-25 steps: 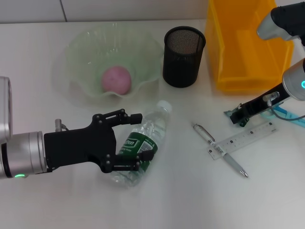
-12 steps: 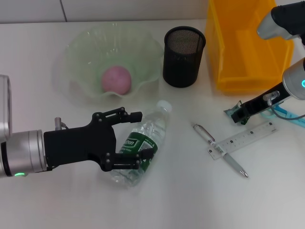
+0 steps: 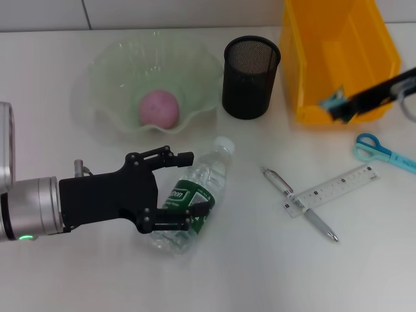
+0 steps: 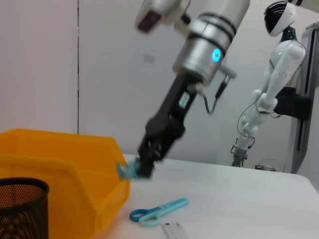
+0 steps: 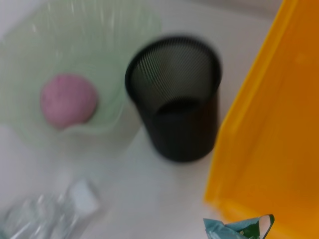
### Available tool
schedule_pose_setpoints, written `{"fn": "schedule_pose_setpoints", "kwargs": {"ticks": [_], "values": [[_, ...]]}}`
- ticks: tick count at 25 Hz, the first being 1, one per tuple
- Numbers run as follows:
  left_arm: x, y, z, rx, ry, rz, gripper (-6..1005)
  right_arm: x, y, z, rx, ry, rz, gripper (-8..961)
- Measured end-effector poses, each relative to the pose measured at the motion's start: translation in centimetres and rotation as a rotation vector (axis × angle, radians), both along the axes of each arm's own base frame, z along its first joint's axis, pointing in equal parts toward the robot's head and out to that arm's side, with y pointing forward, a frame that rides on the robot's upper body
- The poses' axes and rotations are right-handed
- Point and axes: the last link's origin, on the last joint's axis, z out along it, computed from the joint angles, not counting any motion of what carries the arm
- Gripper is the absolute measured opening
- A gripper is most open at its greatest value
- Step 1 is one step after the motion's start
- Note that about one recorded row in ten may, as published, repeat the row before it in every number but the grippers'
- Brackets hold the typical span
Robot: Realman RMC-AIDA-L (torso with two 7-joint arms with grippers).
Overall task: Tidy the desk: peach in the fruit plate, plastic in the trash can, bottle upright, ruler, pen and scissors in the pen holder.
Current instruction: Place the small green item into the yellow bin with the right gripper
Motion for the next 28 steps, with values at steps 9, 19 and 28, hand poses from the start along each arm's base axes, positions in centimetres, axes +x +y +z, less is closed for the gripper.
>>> {"fn": "schedule_pose_setpoints", "kwargs": {"ticks": [9,19,28], "values": [[0.1,-0.1,0.0,-0.002,-0.007,-0.006,861,0.6,3.3,3.3,0.232,-0.017,0.102,316],[0.2,-0.2,0.1,-0.01,-0.015,-0.009,860,1.5,6.0,0.7,0.223,-0.032,0.114,451],[0.3,-0.1,1.1,0.016,-0.056,-0.01,861,-0.3,3.8,3.2,0.257,0.011,0.179,793]]}}
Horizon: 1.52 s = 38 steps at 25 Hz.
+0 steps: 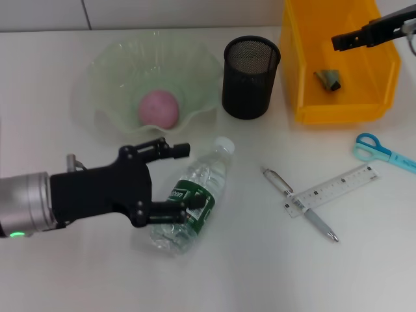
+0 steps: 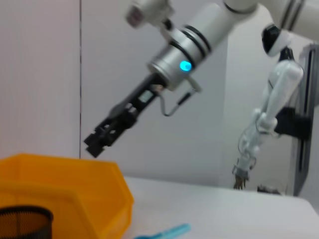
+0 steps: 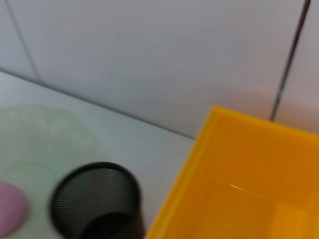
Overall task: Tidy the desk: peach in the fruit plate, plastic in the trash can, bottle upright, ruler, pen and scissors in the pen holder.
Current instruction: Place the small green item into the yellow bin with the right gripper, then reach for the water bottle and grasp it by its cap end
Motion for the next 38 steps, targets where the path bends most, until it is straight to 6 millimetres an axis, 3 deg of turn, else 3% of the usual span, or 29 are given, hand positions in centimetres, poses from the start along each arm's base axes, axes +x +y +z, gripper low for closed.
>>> {"fn": "schedule_pose_setpoints", "kwargs": {"ticks": [1,2,3,6,7,9,12,13,17,20,22,25,26,27,28,29,33,38], "values": [[0.1,0.0,0.3,0.006,-0.014,0.0,861,-0.4,-0.8,0.5,0.002,0.026,0.028,820],[0.1,0.0,0.9,0.019,-0.045,-0.002,861,-0.3,-2.8,0.9,-0.007,0.084,0.089,847],[0.1,0.0,0.9,0.019,-0.045,-0.002,861,-0.3,-2.8,0.9,-0.007,0.084,0.089,846],[0.2,-0.3,1.9,0.034,-0.092,-0.01,860,1.1,-6.6,0.7,-0.038,0.197,0.211,844],[0.5,-0.5,2.4,0.039,-0.129,-0.019,860,2.7,-8.9,0.0,-0.061,0.275,0.296,844],[0.6,-0.5,2.7,0.038,-0.145,-0.022,860,3.4,-9.8,-0.3,-0.064,0.308,0.328,843],[1.5,0.6,3.5,-0.025,-0.161,0.068,860,7.3,-13.2,-2.4,-0.097,0.4,0.436,842],[1.8,1.1,3.6,-0.049,-0.148,0.114,860,7.3,-13.2,-2.4,-0.097,0.4,0.436,842],[3.3,3.0,3.6,-0.116,-0.063,0.302,861,11.4,-15.9,-4.6,-0.121,0.441,0.426,842],[4.5,3.4,3.2,-0.107,0.012,0.339,861,12.4,-16.5,-4.8,-0.107,0.45,0.423,842],[6.3,3.3,2.3,-0.071,0.125,0.348,861,13.2,-16.9,-4.9,-0.09,0.456,0.412,842],[6.3,3.3,2.3,-0.071,0.125,0.348,861,13.7,-17.1,-4.7,-0.081,0.452,0.399,842],[7.5,3.3,1.7,-0.023,0.222,0.369,860,13.7,-17.2,-4.7,-0.083,0.45,0.396,842],[7.5,3.3,1.7,-0.023,0.222,0.369,860,13.9,-17.2,-4.7,-0.084,0.446,0.394,842],[10.2,2.8,0.5,0.018,0.357,0.417,860,14.0,-17.3,-4.7,-0.085,0.44,0.393,842],[11.0,2.7,0.0,0.029,0.398,0.431,860,14.1,-17.3,-4.7,-0.084,0.435,0.393,842],[12.4,3.0,-1.5,0.067,0.488,0.471,860,14.2,-17.3,-4.9,-0.088,0.431,0.397,842],[12.7,3.8,-3.4,0.122,0.627,0.502,861,14.2,-17.3,-5.0,-0.092,0.431,0.396,842]]}}
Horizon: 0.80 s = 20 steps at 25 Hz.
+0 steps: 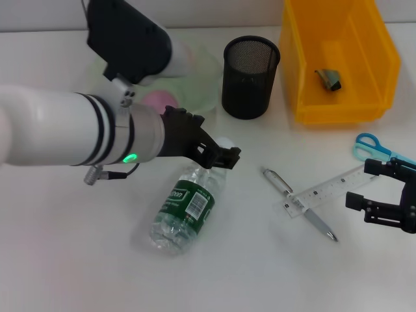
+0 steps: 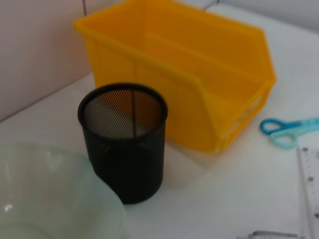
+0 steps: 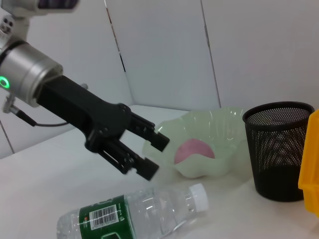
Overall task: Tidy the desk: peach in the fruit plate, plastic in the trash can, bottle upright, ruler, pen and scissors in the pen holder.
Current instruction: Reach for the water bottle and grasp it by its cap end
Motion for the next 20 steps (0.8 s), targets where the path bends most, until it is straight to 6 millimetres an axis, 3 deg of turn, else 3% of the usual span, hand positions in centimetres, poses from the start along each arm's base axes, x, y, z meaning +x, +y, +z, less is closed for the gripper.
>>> {"fn": "schedule_pose_setpoints", "kwargs": {"ticks": [20], "values": [[-0.2,2.1,-3.4,-0.074,0.056,0.015,836,0.0,0.0,-0.3,-0.01,0.013,-0.006,842]]}}
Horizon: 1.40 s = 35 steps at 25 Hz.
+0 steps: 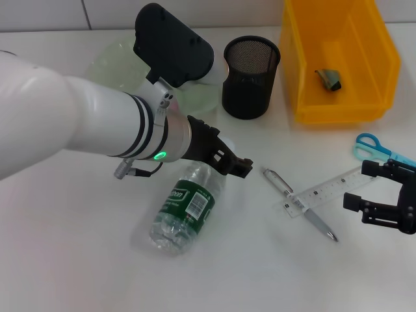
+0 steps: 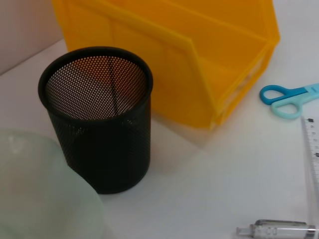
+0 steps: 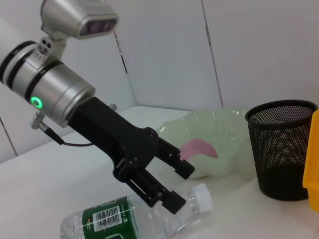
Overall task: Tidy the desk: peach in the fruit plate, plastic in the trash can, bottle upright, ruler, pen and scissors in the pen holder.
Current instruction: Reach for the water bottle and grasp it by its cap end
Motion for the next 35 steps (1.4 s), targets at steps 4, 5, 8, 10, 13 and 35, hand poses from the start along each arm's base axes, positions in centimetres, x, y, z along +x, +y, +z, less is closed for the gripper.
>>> {"fn": "schedule_pose_setpoints", "kwargs": {"ticks": [4,5,8,10,13,35], "values": [[-0.3,0.5,-0.4,0.003,0.01,0.006,829,0.0,0.0,0.0,-0.001,0.0,0.0,842],[-0.4,0.6,-0.4,0.004,0.012,0.007,827,0.0,0.0,0.0,-0.001,0.0,0.0,842],[-0.6,1.0,-0.6,0.015,0.011,0.009,822,0.0,0.1,-0.1,-0.003,-0.001,0.001,842],[-0.8,1.2,-0.6,0.021,0.011,0.011,819,-0.1,0.1,-0.1,-0.004,-0.002,0.001,842],[-1.1,1.5,-0.9,0.02,0.024,0.017,814,-0.1,0.1,-0.1,-0.005,-0.003,0.001,842],[-1.4,1.8,-2.1,-0.014,0.052,0.013,722,0.1,0.3,-0.6,-0.021,0.004,-0.011,841]]}}
